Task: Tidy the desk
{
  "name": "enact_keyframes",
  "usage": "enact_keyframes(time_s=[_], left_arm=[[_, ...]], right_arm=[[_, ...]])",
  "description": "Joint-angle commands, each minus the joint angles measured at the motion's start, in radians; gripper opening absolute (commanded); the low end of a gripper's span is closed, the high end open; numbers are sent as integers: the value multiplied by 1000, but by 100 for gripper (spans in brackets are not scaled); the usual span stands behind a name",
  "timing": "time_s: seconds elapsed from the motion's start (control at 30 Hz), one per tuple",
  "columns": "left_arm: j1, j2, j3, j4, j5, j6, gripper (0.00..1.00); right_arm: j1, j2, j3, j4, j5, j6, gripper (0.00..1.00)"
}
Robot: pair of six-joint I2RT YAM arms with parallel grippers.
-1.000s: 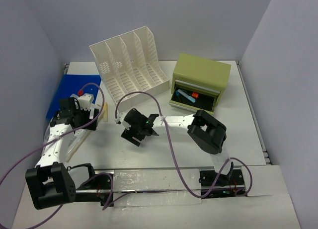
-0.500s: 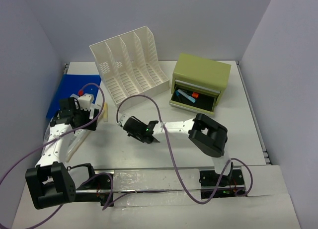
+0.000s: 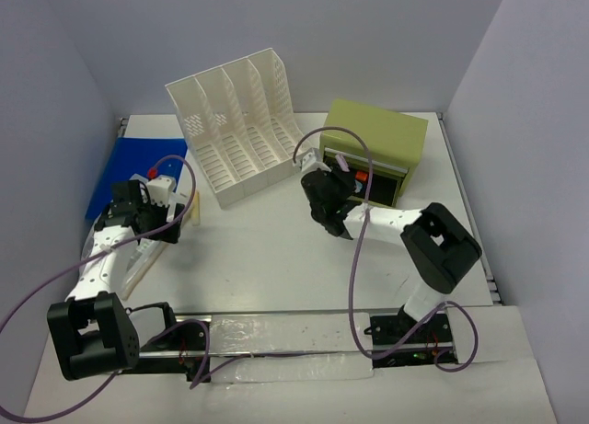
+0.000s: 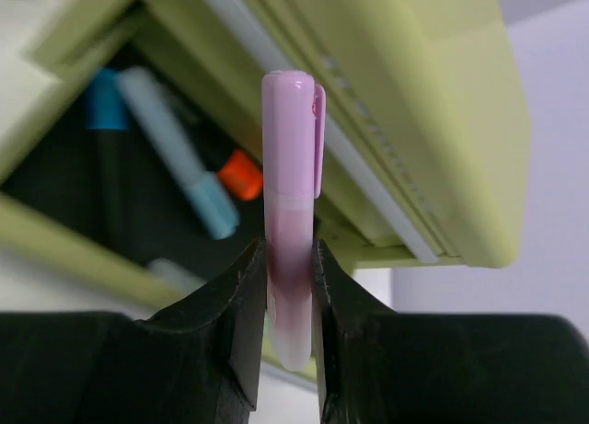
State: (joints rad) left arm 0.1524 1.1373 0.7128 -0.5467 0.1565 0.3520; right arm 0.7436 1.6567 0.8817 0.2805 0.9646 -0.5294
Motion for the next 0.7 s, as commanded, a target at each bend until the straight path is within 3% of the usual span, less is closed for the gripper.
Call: enact_keyframes(time_s=[0.0,0.13,0.2,0.3,0.57,0.67], left_arm=[[5,7,8,23,-9,15,98],[4,7,3,27,-5,16,98],[5,7,1,28,-3,16,98],[6,10,1,28,0,18,98],[6,46,56,-3,25,17,98],[5,77,100,-26,60,9,99]], right_arm=[[-42,76,-23,310,75,-274,4],[-82,165,1,473,107,-463,20],[-85,186,2,516,123,-521,54],[-82,187,-21,581,131,-555,69],[-58,107,-55,575,136,-537,73],[-54,77,-47,507,127,-459,73]])
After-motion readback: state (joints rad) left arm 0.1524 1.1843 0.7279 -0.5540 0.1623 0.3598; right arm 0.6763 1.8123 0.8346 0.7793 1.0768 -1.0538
